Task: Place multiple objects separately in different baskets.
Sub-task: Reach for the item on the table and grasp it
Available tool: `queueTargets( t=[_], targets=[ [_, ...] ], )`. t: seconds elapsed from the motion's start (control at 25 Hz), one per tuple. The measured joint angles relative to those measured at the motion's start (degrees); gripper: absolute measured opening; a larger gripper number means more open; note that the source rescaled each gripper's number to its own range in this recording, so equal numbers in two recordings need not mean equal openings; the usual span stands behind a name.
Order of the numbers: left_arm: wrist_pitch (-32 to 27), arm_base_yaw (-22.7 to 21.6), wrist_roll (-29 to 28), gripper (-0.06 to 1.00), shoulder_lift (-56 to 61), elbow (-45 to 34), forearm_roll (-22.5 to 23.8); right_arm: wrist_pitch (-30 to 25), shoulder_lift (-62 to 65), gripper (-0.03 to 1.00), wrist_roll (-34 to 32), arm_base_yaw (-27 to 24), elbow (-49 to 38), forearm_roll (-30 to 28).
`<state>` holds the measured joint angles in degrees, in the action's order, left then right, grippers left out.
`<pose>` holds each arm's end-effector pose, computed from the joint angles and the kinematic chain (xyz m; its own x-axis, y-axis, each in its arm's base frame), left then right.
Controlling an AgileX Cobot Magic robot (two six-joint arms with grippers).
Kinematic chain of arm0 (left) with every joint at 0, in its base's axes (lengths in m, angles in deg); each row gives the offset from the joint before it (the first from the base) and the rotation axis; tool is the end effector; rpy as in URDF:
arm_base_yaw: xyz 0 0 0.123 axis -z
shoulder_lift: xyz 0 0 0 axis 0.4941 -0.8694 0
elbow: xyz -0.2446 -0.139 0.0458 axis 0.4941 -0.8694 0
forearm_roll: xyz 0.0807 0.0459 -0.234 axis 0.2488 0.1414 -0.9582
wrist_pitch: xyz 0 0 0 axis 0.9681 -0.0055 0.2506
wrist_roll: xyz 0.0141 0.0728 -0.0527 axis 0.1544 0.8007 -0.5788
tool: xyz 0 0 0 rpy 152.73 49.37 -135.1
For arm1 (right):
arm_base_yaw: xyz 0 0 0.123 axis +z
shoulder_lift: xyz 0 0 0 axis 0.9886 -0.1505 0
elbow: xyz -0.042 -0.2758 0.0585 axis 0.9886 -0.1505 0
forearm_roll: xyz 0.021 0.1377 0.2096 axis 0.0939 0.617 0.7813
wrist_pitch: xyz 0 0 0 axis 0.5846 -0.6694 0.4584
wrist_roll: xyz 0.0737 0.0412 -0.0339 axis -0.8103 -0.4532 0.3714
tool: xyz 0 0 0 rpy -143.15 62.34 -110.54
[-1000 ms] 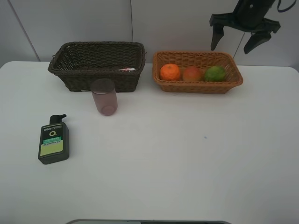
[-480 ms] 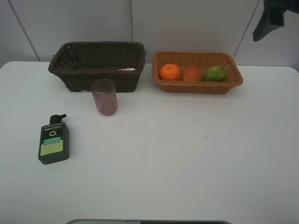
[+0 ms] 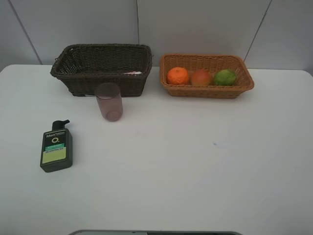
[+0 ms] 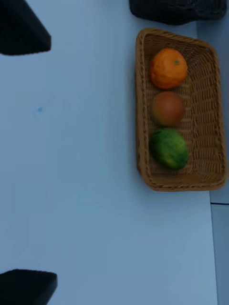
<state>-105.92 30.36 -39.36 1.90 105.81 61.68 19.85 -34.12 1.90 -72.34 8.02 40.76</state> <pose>-0.0066 0.0009 0.2784 -0.4463 0.0107 -0.8948 0.0075 0.9999 0.0082 0.0878 0.0044 0.3954 -0.6523 0.0302 -0.7573 0.0082 0.9994 0.0328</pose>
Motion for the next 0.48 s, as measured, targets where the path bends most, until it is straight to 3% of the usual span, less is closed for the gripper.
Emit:
queueTargets(
  t=[0.48],
  targets=[
    [0.0,0.0,0.0,0.97,0.0,0.0,0.0,-1.2,26.8,1.0,0.2,0.0,-10.4,-0.7]
  ],
)
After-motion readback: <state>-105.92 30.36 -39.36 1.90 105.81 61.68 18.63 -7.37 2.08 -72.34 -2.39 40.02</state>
